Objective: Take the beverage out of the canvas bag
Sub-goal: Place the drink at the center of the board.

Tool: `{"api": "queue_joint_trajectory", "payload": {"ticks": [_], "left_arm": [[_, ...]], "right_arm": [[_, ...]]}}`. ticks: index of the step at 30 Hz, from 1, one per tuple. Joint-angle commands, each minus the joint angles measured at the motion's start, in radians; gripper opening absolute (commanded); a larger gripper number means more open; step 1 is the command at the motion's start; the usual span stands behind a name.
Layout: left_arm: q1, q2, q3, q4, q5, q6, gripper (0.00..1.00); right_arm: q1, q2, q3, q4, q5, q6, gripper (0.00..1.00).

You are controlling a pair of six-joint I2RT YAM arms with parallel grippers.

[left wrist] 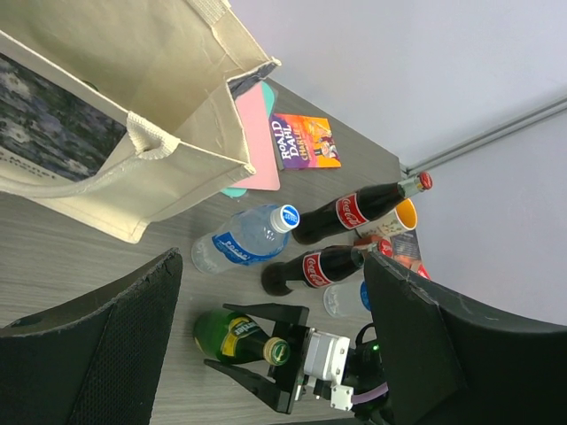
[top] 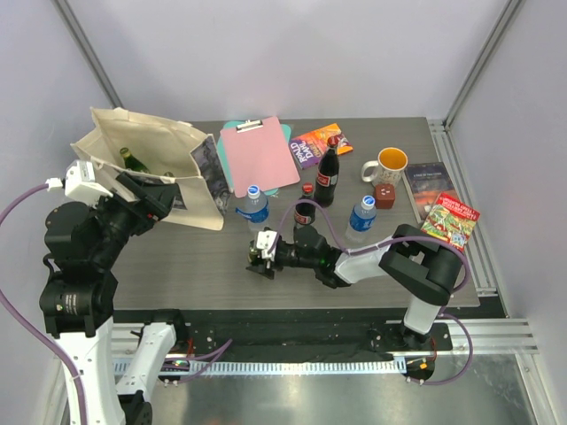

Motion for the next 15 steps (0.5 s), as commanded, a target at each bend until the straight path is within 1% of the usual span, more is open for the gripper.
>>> {"api": "queue_joint_trajectory", "payload": {"ticks": [1,2,3,6,9,11,15], "left_arm": [[-0.004,0.008,0.004,0.022,-0.008,0.01,0.83],[-0.003,0.011,0.003,0.02,-0.008,0.01,0.83],[-0.004,0.009,0.004,0.022,-0.008,0.01,0.83],[-0.004,0.011,0.003,0.025,-0.007,0.01,0.83],[-0.004,0.012,0.003,0.033,-0.002,0.008,0.84],[-0.003,0.012,0.003,0.036,-0.002,0.01,0.84],[-0.004,0.011,0.004,0.042,-0.004,0.01,0.84]], "right_arm": [[0.004,-0.039,0.014,0.216,0.01,0.0,0.65],[0.004,-0.042,0.011,0.216,0.013,0.002,0.68],[0.004,-0.045,0.009,0.215,0.013,0.002,0.73],[0.004,-0.067,-0.005,0.213,0.017,0.0,0.81],[0.004,-0.09,-0.022,0.213,0.019,0.003,0.86],[0.004,-0.111,-0.028,0.215,0.019,0.008,0.86],[0.002,-0.165,-0.043,0.215,0.025,0.019,0.92]]}}
